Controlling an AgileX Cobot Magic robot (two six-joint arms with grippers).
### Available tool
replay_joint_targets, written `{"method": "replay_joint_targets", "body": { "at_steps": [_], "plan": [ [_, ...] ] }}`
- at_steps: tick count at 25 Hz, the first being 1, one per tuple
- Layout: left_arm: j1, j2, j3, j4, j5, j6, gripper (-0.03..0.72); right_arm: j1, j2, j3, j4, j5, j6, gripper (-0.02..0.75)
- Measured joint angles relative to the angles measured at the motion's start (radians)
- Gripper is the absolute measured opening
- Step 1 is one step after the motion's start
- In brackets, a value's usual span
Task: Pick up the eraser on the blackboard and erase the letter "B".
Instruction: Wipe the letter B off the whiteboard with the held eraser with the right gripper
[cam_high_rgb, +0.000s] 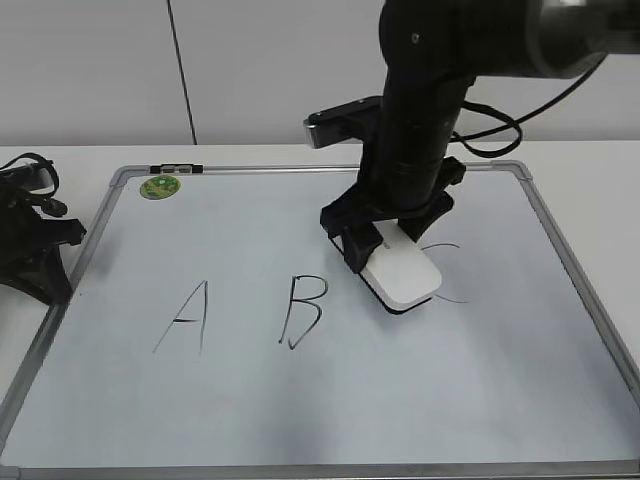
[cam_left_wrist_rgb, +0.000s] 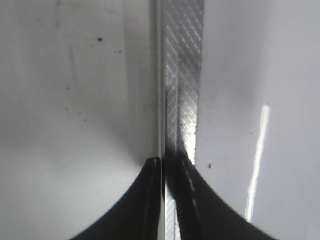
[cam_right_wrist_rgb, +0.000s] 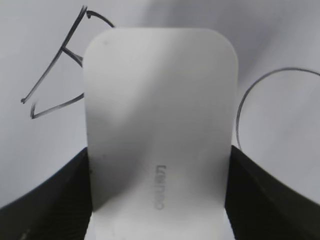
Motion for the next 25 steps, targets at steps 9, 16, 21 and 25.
{"method": "replay_joint_targets", "body": {
  "at_steps": [9, 16, 21, 25],
  "plan": [
    [0.0, 0.0, -0.001, -0.002, 0.006, 0.0, 0.066, 0.0, 0.182, -0.192, 0.02, 0.061, -0.05, 0.538],
    [0.0, 0.0, -0.001, -0.002, 0.006, 0.0, 0.069, 0.001, 0.274, -0.285, 0.03, 0.076, -0.05, 0.538],
    [0.0, 0.0, -0.001, -0.002, 0.007, 0.0, 0.073, 0.002, 0.306, -0.293, 0.03, 0.074, -0.052, 0.538],
    [0.0, 0.0, -0.001, -0.002, 0.007, 0.0, 0.074, 0.03, 0.316, -0.296, -0.006, 0.068, -0.054, 0.538]
  ]
}}
